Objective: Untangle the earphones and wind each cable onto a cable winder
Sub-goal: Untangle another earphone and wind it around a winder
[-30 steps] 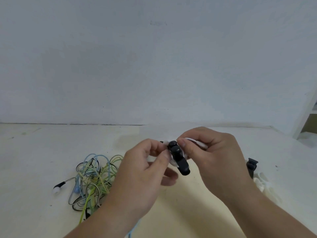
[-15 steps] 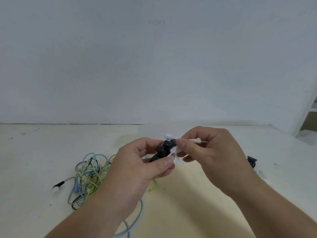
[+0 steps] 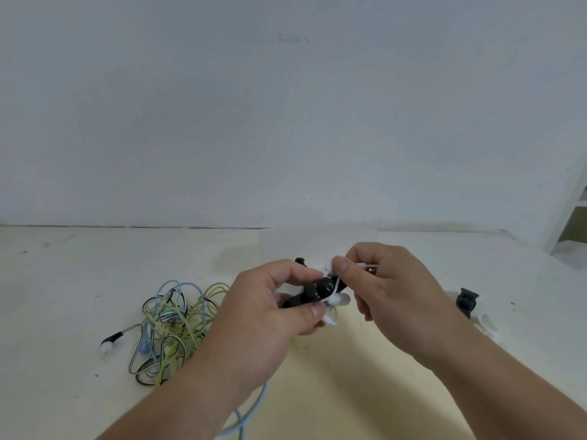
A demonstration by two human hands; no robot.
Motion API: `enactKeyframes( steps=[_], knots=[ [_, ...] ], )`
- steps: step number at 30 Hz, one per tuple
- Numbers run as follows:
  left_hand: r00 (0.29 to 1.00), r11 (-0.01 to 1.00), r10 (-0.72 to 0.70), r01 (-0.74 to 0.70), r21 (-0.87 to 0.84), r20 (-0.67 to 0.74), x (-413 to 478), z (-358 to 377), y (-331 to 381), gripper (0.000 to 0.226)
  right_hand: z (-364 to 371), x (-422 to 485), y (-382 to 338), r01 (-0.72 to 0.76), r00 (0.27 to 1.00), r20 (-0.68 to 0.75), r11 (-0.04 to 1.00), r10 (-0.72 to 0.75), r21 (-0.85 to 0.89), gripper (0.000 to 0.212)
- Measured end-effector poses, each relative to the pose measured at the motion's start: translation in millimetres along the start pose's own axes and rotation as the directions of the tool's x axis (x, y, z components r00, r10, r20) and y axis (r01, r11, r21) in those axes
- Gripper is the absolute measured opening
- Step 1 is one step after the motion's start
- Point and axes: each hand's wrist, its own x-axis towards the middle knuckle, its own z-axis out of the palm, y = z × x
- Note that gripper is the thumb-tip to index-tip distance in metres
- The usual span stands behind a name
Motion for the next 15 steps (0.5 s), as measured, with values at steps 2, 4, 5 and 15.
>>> enactKeyframes(
  steps=[2, 4, 5, 15],
  knots=[
    [1.000, 0.999, 0.008, -0.008, 0.038, 0.001, -0.5, 1.8, 0.8, 0.031, 0.1, -0.4, -1.0, 0.001, 1.000, 0.006, 1.000, 0.000, -0.028, 0.036],
    [0.999, 0.998, 0.027, -0.026, 0.052, -0.021, -1.2, 3.1, 2.2, 0.029, 0.8, -0.9, -1.4, 0.016, 1.000, 0.013, 0.998, -0.016, -0.057, 0.041],
    [0.999, 0.996, 0.039, -0.037, 0.076, -0.028, -0.9, 3.2, 1.6, 0.028, 1.1, -1.3, -1.6, 0.027, 1.000, 0.013, 0.998, -0.027, -0.065, 0.043],
    [0.992, 0.982, 0.110, -0.100, 0.161, -0.058, -0.4, 2.3, -1.1, 0.040, -0.5, -0.7, -1.0, -0.011, 0.999, -0.031, 1.000, 0.010, -0.012, 0.041]
  ],
)
